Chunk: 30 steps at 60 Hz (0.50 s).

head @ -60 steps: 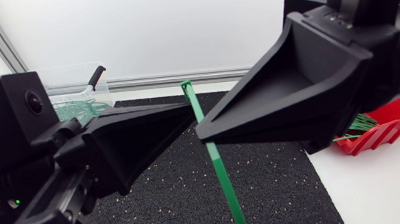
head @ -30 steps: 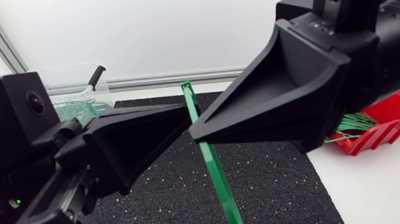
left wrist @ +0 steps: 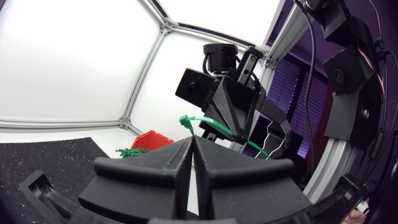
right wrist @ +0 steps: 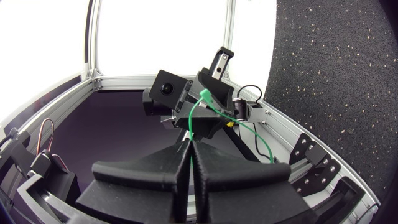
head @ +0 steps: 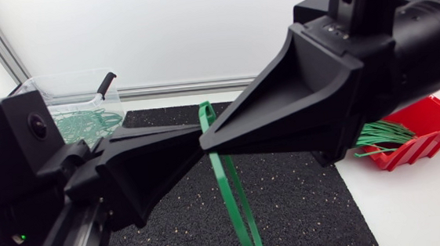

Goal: Take a green cable tie from the red box, thread the tail through the head to close it, then place it in the transparent bin on the left.

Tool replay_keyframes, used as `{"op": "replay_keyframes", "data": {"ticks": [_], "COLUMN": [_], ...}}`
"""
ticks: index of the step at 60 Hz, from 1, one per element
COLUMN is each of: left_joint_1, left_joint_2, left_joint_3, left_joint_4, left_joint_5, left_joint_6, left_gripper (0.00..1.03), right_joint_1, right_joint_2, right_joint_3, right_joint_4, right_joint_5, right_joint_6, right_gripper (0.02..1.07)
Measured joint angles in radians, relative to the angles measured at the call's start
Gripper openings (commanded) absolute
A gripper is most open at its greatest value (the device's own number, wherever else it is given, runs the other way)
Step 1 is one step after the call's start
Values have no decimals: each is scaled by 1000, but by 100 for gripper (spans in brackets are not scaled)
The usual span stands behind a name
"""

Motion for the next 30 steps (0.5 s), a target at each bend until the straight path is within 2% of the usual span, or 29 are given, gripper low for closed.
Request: {"op": "replay_keyframes", "data": {"ticks": [10,30], "left_joint_1": [-29,-21], "left_joint_2": [0,-15], "left_joint_3": [-18,-19], "left_joint_4": [-13,-12], "left_joint_5": [-28,-53], "left_joint_6": [56,92], "left_gripper": [4,4], "right_joint_1": [0,0], "right_joint_2": [12,19], "right_joint_3": [0,0], "right_joint_4": [0,-4], "right_joint_5": [0,0], "right_joint_6": [2,4], "right_gripper": [8,8]}}
